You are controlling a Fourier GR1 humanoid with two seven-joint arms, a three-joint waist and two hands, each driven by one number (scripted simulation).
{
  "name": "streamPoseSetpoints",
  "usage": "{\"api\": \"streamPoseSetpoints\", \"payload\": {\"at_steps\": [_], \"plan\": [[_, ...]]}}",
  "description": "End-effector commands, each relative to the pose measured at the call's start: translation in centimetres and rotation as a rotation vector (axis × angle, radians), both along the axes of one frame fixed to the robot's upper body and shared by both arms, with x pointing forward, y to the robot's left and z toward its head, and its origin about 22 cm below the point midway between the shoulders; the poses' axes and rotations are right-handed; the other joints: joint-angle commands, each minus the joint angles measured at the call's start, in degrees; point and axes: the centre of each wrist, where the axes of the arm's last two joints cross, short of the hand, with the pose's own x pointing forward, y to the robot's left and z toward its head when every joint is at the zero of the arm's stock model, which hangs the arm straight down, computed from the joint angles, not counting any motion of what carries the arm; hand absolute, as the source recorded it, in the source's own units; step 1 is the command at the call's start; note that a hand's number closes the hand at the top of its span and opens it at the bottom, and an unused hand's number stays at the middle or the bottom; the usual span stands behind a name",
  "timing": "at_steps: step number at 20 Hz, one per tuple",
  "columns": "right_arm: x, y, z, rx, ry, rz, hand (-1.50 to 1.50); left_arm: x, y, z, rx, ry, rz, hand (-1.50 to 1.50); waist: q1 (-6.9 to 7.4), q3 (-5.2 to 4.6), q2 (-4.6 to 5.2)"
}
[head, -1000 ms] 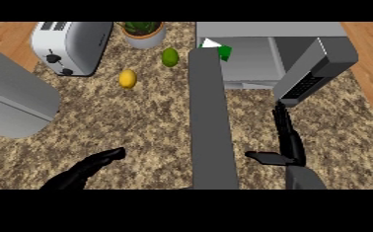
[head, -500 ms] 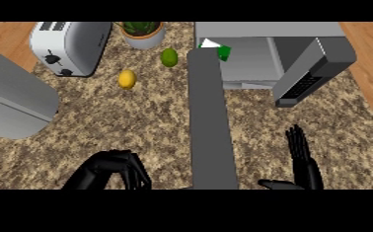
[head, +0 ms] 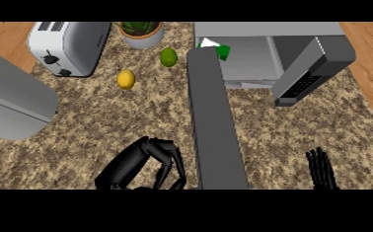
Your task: Pick up the milk, place it into the microwave and close the microwave
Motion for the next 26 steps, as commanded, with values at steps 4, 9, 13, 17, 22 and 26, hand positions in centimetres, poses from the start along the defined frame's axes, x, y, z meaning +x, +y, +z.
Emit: {"api": "streamPoseSetpoints", "payload": {"at_steps": [4,9,13,17,22,26], "plan": [[-3.6,-0.7,0.8,0.044,-0.062,0.052,-1.50,1.9,-6.2,-1.0,0.103,-0.007,-0.124,1.50,-0.24,0.03,0.13],[-3.8,-3.1,3.9,0.070,-0.118,0.091,-1.50,0.4,-9.4,-4.1,0.175,-0.049,-0.158,1.50,-0.94,-0.01,0.16],[-1.8,-1.0,4.7,0.080,-0.161,0.155,-1.50,1.4,-11.5,-5.4,0.210,-0.018,-0.191,1.50,-1.77,-0.02,0.44],[-1.7,-1.6,6.5,0.112,-0.219,0.229,-1.50,1.4,-13.5,-4.5,0.227,0.041,-0.171,1.50,-4.01,0.00,0.53],[-1.0,-0.8,9.0,0.131,-0.264,0.268,-1.50,1.6,-14.0,-6.4,0.229,0.067,-0.086,1.50,-6.06,-0.10,0.92],[-0.2,0.3,10.6,0.135,-0.284,0.296,-1.50,2.9,-14.3,-5.2,0.123,0.058,0.005,1.50,-8.41,-0.26,1.33]]}}
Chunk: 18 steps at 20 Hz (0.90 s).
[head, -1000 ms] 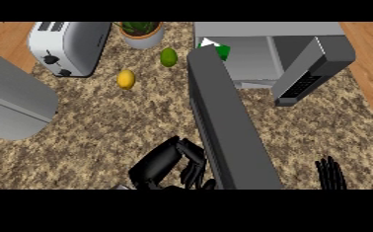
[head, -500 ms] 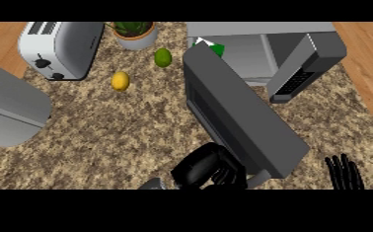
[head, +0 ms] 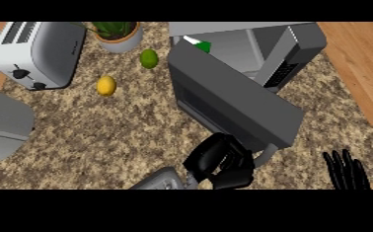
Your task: Pick up the milk, place it into the microwave and close the microwave
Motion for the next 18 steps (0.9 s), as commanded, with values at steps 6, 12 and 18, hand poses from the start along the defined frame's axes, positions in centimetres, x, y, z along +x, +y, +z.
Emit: {"api": "streamPoseSetpoints", "payload": {"at_steps": [6,12,18], "plan": [[1.2,0.4,3.4,0.012,-0.085,0.129,-1.50,3.5,-0.3,1.5,-0.159,-0.053,0.184,-1.50,-4.51,-0.18,1.30],[0.9,1.0,4.3,0.050,-0.070,0.184,-1.50,6.1,-0.3,3.2,-0.227,-0.069,0.348,1.50,-6.59,-0.10,1.76],[1.7,1.2,6.1,0.047,-0.102,0.257,-1.50,8.3,-0.1,4.4,-0.289,-0.067,0.380,1.50,-8.90,-0.12,2.93]]}}
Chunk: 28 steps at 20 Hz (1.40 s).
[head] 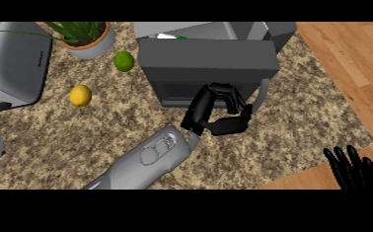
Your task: Pick up the milk, place it into the microwave and close the microwave
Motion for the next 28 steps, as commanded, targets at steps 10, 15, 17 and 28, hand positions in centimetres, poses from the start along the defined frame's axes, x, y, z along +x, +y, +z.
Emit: {"api": "streamPoseSetpoints", "payload": {"at_steps": [10,15,17,28], "plan": [[0.3,0.6,2.6,0.049,-0.045,0.109,-1.50,4.7,0.0,3.1,-0.096,-0.022,0.092,1.50,-4.49,0.17,1.43],[0.3,0.2,3.5,0.046,-0.053,0.124,-1.50,5.7,0.0,3.8,-0.111,-0.043,0.110,1.50,-4.96,0.22,1.49],[0.3,0.2,3.7,0.060,-0.054,0.135,-1.50,5.6,0.3,3.1,-0.112,-0.036,0.123,1.50,-5.74,0.27,1.90],[0.4,-0.4,5.7,0.026,-0.084,0.164,-1.50,5.9,0.4,2.8,-0.139,-0.057,0.144,1.50,-6.37,0.31,1.84]]}}
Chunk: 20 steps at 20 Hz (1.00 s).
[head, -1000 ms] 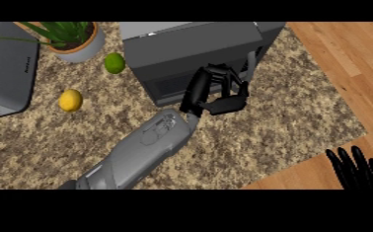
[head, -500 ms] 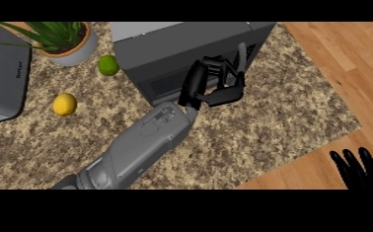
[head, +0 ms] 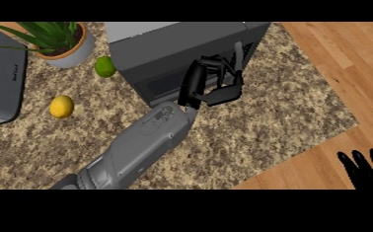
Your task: Pick up the milk, place it into the microwave and close the microwave
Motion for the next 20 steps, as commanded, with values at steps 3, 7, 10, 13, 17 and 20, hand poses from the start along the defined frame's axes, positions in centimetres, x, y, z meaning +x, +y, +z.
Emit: {"api": "streamPoseSetpoints", "payload": {"at_steps": [3,7,10,13,17,20], "plan": [[-0.2,-0.1,0.9,0.000,-0.022,0.038,-1.50,1.7,0.0,1.2,-0.005,-0.005,0.026,1.50,-1.50,0.03,0.71],[-0.6,-0.1,0.6,0.050,0.000,0.042,-1.50,1.9,0.0,1.1,-0.001,-0.016,0.023,1.50,-1.38,0.18,0.95],[-0.9,-0.3,1.0,0.056,0.009,0.052,-1.50,1.8,0.1,0.8,-0.003,-0.023,0.031,1.50,-1.89,0.16,0.90],[-1.2,-0.2,1.2,0.054,0.019,0.051,-1.50,2.0,0.0,1.2,-0.004,-0.025,0.028,1.50,-1.79,0.11,0.63],[-1.2,-0.5,1.7,0.047,0.013,0.070,-1.50,1.8,0.3,0.3,-0.006,-0.010,0.037,1.50,-1.98,0.10,0.94],[-1.4,-0.6,1.8,0.056,0.020,0.076,-1.50,2.1,0.1,0.9,-0.015,-0.015,0.040,1.50,-1.94,0.20,0.82]]}}
